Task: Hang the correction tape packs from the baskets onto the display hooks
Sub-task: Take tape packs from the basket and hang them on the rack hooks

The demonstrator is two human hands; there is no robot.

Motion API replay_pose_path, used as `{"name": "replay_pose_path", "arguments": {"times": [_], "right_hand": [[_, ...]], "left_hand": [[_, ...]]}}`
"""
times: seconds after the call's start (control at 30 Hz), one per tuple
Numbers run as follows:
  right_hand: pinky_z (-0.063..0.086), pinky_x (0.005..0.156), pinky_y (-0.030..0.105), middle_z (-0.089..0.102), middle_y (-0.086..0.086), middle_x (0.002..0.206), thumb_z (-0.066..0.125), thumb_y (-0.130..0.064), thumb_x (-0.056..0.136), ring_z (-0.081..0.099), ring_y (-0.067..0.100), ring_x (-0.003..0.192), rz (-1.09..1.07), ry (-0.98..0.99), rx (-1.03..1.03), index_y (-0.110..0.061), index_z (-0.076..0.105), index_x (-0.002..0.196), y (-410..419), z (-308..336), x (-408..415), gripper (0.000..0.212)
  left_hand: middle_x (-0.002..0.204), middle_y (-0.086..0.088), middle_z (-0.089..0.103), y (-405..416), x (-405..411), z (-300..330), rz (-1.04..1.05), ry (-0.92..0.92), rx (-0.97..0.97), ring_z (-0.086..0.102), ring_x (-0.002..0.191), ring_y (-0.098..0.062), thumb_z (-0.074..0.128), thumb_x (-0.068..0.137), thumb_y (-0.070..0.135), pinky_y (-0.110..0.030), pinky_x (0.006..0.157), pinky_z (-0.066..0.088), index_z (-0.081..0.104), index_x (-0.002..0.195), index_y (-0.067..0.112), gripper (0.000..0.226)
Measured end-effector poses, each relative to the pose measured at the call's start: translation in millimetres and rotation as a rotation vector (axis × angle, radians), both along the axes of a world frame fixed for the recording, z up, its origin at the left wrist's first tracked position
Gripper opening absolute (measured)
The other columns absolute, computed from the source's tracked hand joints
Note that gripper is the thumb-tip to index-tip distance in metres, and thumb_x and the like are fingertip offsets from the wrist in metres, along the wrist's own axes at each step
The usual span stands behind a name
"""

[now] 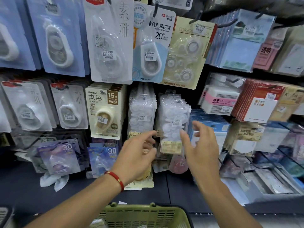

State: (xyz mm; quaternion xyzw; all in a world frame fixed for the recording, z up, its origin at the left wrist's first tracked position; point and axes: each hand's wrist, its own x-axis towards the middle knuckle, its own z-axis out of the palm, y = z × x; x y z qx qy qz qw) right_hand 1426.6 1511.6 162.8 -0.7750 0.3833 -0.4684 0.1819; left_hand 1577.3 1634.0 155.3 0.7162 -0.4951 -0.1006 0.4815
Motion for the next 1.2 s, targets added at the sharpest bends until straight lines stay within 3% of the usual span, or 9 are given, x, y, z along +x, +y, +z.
{"name": "replay_pose_path", "arguments": {"times": [0.07,0.17,0.33,0.43,0.57,0.8,0.97,1.1,1.2], "right_hand": [[0.046,0.103,0.039,0.060,0.001,0.130,0.067,-0.024,0.101,0.054,0.018,0.122,0.077,0.091,-0.237,-0.014,0.061,0.138,0.1,-6.4,3.2,0.039],[0.044,0.116,0.044,0.052,0.008,0.153,0.066,-0.018,0.102,0.047,0.025,0.143,0.238,0.331,-0.313,-0.011,0.056,0.148,-4.8,-16.9,22.6,0.048],[0.021,0.128,0.036,0.013,0.010,0.176,0.059,-0.008,0.099,0.013,0.026,0.163,0.206,0.544,-0.325,-0.007,0.035,0.162,-23.5,-29.9,69.6,0.067],[0.022,0.130,0.038,0.022,0.015,0.173,0.057,0.006,0.090,0.019,0.032,0.160,0.162,0.477,-0.289,-0.002,0.040,0.158,-43.2,-29.7,92.3,0.070],[0.026,0.127,0.040,0.035,0.018,0.165,0.054,0.013,0.082,0.030,0.038,0.152,0.079,0.382,-0.254,-0.002,0.041,0.157,-72.3,-33.6,109.6,0.077],[0.047,0.113,0.046,0.009,0.003,0.177,0.054,0.014,0.084,0.017,0.029,0.160,0.195,0.563,-0.142,-0.020,0.022,0.167,-120.8,-31.9,131.7,0.096],[0.051,0.107,0.048,0.023,0.009,0.173,0.051,0.011,0.086,0.040,0.035,0.150,0.278,0.459,-0.067,-0.014,0.046,0.155,-107.0,-33.0,120.8,0.073],[0.056,0.074,0.042,0.062,0.001,0.129,0.053,-0.010,0.091,0.064,0.025,0.100,0.120,0.256,-0.232,-0.016,0.065,0.124,-51.4,-81.3,63.6,0.035],[0.049,0.055,0.035,0.063,-0.004,0.090,0.050,-0.025,0.088,0.061,0.023,0.069,0.158,0.282,-0.255,-0.019,0.063,0.100,-6.6,-134.3,10.8,0.018]], "left_hand": [[0.130,0.002,0.063,5.7,11.8,-5.7,0.092,-0.333,-0.043,0.060,0.121,-0.015,0.067,0.093,0.004,-0.031,0.106,0.050,0.061,0.144,0.019,0.053],[0.157,-0.011,0.046,7.7,31.0,-9.0,0.115,-0.674,-0.022,0.041,0.148,-0.032,0.069,0.081,-0.006,-0.044,0.116,0.044,0.058,0.145,0.010,0.067],[0.176,-0.007,-0.010,7.7,45.5,-13.9,0.089,-0.795,0.155,-0.011,0.163,-0.024,0.062,0.086,0.003,-0.045,0.131,0.019,0.020,0.167,0.015,0.093],[0.174,-0.007,-0.020,8.0,50.5,-17.5,0.074,-0.815,0.188,-0.019,0.161,-0.023,0.059,0.088,0.005,-0.045,0.131,0.016,0.010,0.168,0.014,0.095],[0.174,-0.008,-0.020,7.5,55.2,-20.2,0.056,-0.827,0.189,-0.018,0.162,-0.025,0.057,0.086,0.002,-0.046,0.131,0.017,0.013,0.168,0.012,0.094],[0.176,-0.014,0.001,7.2,64.0,-24.7,0.043,-0.895,0.131,0.001,0.163,-0.031,0.066,0.075,-0.003,-0.050,0.127,0.030,0.031,0.163,0.006,0.095],[0.172,-0.019,0.021,18.2,70.0,-31.8,0.004,-0.949,0.075,0.017,0.161,-0.035,0.066,0.072,-0.010,-0.050,0.127,0.030,0.047,0.155,0.001,0.085],[0.154,-0.021,0.051,48.6,67.5,-57.8,-0.082,-0.974,0.108,0.050,0.142,-0.041,0.069,0.071,-0.007,-0.053,0.108,0.053,0.065,0.133,0.002,0.063],[0.135,-0.011,0.064,81.1,56.4,-93.8,-0.210,-0.823,0.344,0.062,0.122,-0.035,0.065,0.080,-0.001,-0.048,0.094,0.057,0.066,0.130,0.010,0.052]]}}
